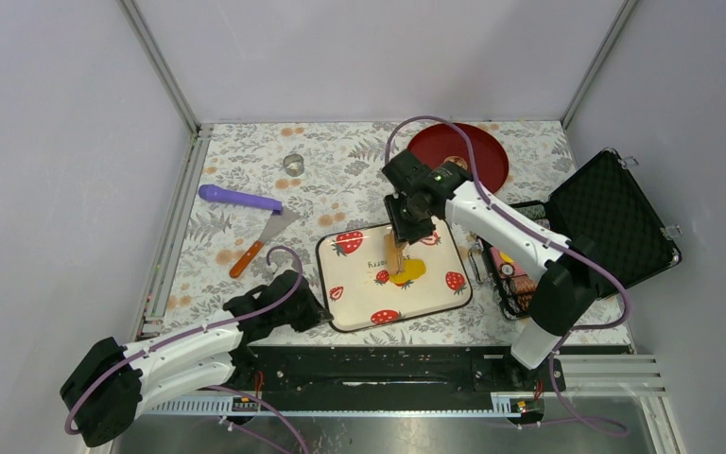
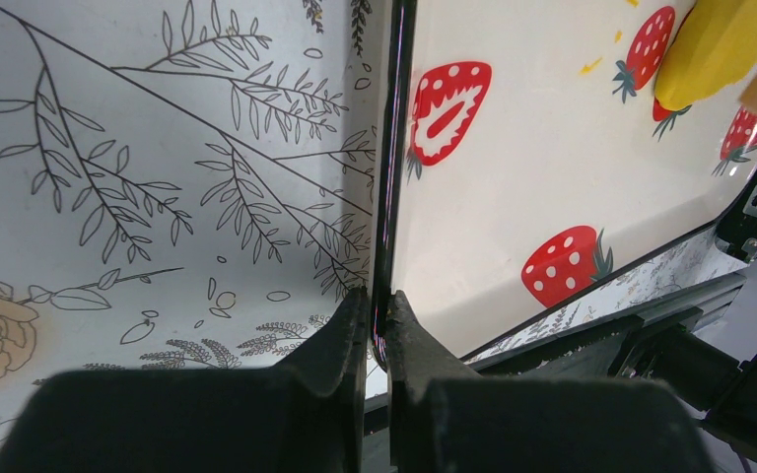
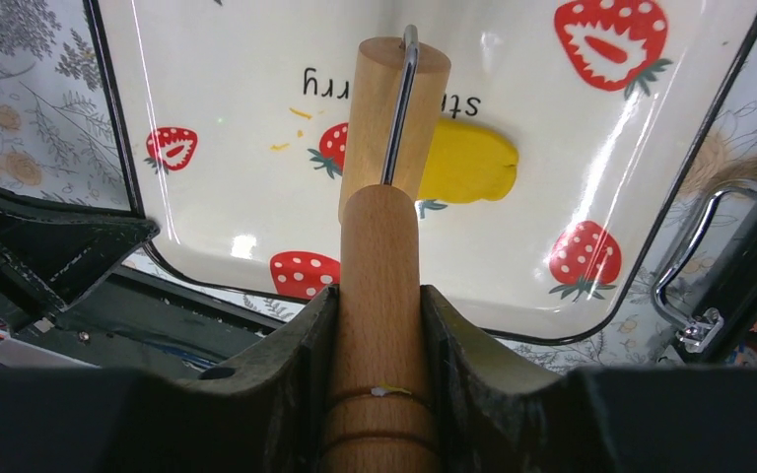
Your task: Roll out the dumpling wrappers from the dough
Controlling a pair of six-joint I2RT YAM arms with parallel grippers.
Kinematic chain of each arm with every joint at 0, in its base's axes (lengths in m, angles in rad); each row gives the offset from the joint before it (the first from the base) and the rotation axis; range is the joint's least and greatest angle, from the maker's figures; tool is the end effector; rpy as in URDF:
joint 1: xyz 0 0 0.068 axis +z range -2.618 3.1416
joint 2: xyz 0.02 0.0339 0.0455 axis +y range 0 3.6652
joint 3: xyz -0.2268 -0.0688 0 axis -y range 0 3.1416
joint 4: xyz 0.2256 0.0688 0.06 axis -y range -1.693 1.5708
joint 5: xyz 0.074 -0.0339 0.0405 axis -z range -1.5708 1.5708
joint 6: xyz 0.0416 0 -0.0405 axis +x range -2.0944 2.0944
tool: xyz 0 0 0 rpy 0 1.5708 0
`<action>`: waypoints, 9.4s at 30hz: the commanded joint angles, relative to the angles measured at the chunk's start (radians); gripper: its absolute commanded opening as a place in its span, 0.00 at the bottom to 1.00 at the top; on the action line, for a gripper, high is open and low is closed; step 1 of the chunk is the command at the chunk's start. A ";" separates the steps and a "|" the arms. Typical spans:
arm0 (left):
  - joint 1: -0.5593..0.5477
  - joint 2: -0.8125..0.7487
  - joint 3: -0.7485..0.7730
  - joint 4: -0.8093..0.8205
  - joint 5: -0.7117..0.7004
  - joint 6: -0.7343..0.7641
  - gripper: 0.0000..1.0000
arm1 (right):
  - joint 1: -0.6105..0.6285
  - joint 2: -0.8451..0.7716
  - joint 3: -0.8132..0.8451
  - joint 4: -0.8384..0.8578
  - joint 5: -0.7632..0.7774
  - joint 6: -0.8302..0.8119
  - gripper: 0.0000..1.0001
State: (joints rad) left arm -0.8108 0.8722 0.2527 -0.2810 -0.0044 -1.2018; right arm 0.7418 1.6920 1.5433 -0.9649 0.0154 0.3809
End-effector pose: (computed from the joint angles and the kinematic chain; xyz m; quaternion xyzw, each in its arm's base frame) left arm 0.1134 -0.1191 0.1144 -0.1842 0.9262 -0.2768 0.1777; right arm 0.2441 0.2228 0.2608 -0.1731 0.9585 0.1143 0.1958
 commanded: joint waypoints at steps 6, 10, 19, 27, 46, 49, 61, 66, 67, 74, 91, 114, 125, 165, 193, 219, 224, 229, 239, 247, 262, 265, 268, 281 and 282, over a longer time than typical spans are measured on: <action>0.003 0.006 -0.013 -0.057 -0.037 -0.002 0.00 | -0.117 -0.020 0.030 -0.045 -0.032 -0.077 0.00; 0.002 0.008 -0.012 -0.055 -0.037 -0.002 0.00 | -0.145 0.007 0.007 -0.045 -0.059 -0.102 0.00; 0.003 0.011 -0.010 -0.054 -0.037 0.000 0.00 | -0.150 0.038 -0.065 -0.012 -0.124 -0.114 0.00; 0.002 0.013 -0.010 -0.056 -0.037 0.001 0.00 | -0.150 0.090 -0.133 -0.018 -0.073 -0.130 0.00; 0.002 0.030 -0.001 -0.057 -0.036 0.005 0.00 | -0.101 0.168 -0.171 0.012 -0.180 -0.123 0.00; 0.003 0.033 0.000 -0.056 -0.036 0.005 0.00 | -0.085 0.192 -0.147 0.008 -0.190 -0.116 0.00; 0.002 0.035 0.002 -0.058 -0.037 0.005 0.00 | -0.055 0.232 -0.171 0.048 -0.205 -0.108 0.00; 0.002 0.034 0.001 -0.058 -0.037 0.006 0.00 | -0.055 0.208 -0.203 0.096 -0.251 -0.093 0.00; 0.002 0.034 0.002 -0.058 -0.037 0.006 0.00 | -0.055 0.206 -0.202 0.097 -0.259 -0.093 0.00; 0.002 0.033 0.000 -0.058 -0.036 0.005 0.00 | -0.049 0.212 -0.190 0.102 -0.285 -0.088 0.00; 0.002 0.032 0.000 -0.058 -0.037 0.004 0.00 | -0.042 0.222 -0.217 0.153 -0.367 -0.065 0.00; 0.003 0.027 -0.001 -0.058 -0.039 0.002 0.00 | -0.027 0.147 -0.266 0.159 -0.354 -0.047 0.00; 0.003 0.026 -0.003 -0.056 -0.038 0.001 0.00 | -0.027 0.028 -0.115 0.151 -0.075 -0.097 0.00; 0.003 -0.001 -0.015 -0.052 -0.035 -0.001 0.00 | -0.199 -0.246 -0.500 0.540 -0.181 0.113 0.00; 0.003 -0.007 -0.020 -0.049 -0.035 -0.005 0.00 | -0.186 -0.166 -0.599 0.530 -0.201 0.077 0.00; 0.003 -0.010 -0.020 -0.052 -0.034 -0.006 0.00 | -0.226 -0.358 -0.255 0.394 -0.417 -0.154 0.00; 0.002 -0.007 -0.020 -0.051 -0.034 -0.006 0.00 | -0.268 -0.417 -0.322 0.419 -0.402 -0.315 0.00; 0.002 -0.004 -0.018 -0.050 -0.033 -0.004 0.00 | -0.271 -0.503 -0.445 0.518 -0.386 -0.503 0.00; 0.003 0.003 -0.015 -0.046 -0.032 -0.002 0.00 | -0.272 -0.646 -0.636 0.696 -0.509 -0.868 0.00; 0.003 -0.001 -0.018 -0.046 -0.032 -0.002 0.00 | -0.249 -0.562 -0.583 0.549 -0.686 -1.108 0.00; 0.003 0.001 -0.018 -0.043 -0.032 -0.002 0.00 | -0.142 -0.448 -0.591 0.580 -0.583 -1.251 0.00; 0.002 0.001 -0.017 -0.044 -0.032 -0.002 0.00 | -0.141 -0.424 -0.595 0.604 -0.581 -1.249 0.00; 0.003 0.001 -0.018 -0.044 -0.032 -0.002 0.00 | -0.141 -0.407 -0.606 0.631 -0.581 -1.238 0.00; 0.003 -0.001 -0.018 -0.046 -0.032 -0.002 0.00 | -0.140 -0.408 -0.734 0.653 -0.497 -1.195 0.00; 0.002 -0.002 -0.017 -0.047 -0.032 -0.002 0.00 | -0.140 -0.406 -0.739 0.652 -0.489 -1.194 0.00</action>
State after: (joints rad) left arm -0.8108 0.8650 0.2527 -0.2802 -0.0044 -1.2015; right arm 0.5941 1.2907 0.8474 -0.3065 -0.5247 -0.8249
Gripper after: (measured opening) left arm 0.063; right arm 0.392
